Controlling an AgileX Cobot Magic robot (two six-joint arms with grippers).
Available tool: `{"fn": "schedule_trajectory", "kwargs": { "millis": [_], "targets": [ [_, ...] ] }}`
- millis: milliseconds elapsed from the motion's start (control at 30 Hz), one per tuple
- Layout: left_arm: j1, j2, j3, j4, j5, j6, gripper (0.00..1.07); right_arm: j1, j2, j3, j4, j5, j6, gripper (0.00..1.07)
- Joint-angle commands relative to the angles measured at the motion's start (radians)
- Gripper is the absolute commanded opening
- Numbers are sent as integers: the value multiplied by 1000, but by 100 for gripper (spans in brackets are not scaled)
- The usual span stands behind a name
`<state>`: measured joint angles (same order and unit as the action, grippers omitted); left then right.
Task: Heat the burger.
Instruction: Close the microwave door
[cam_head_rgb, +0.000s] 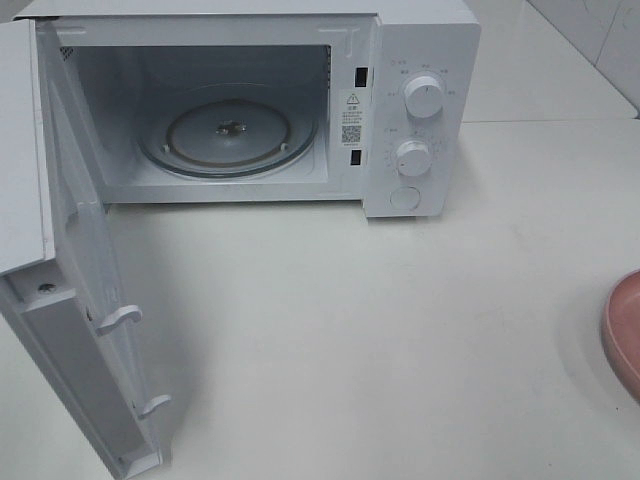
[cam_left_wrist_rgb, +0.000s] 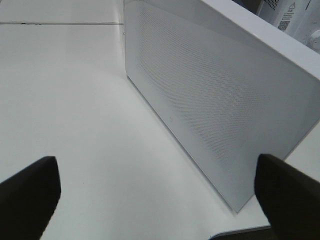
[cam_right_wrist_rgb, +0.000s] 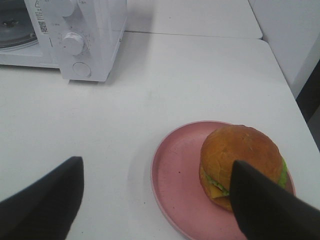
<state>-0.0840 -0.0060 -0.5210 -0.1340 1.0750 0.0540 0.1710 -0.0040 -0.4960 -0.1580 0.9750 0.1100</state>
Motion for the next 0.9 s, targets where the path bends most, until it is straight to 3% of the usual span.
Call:
{"fn": "schedule_trajectory", "kwargs": {
  "millis": [33,900],
  "targets": [
    [4,-18,4,-4,-2,-5,98,-5,-25,2,5,-14,-9,76],
    [4,-18,4,-6,-2,-5,98,-5,-25,2,5,-14,-9,76]
  ]
}}
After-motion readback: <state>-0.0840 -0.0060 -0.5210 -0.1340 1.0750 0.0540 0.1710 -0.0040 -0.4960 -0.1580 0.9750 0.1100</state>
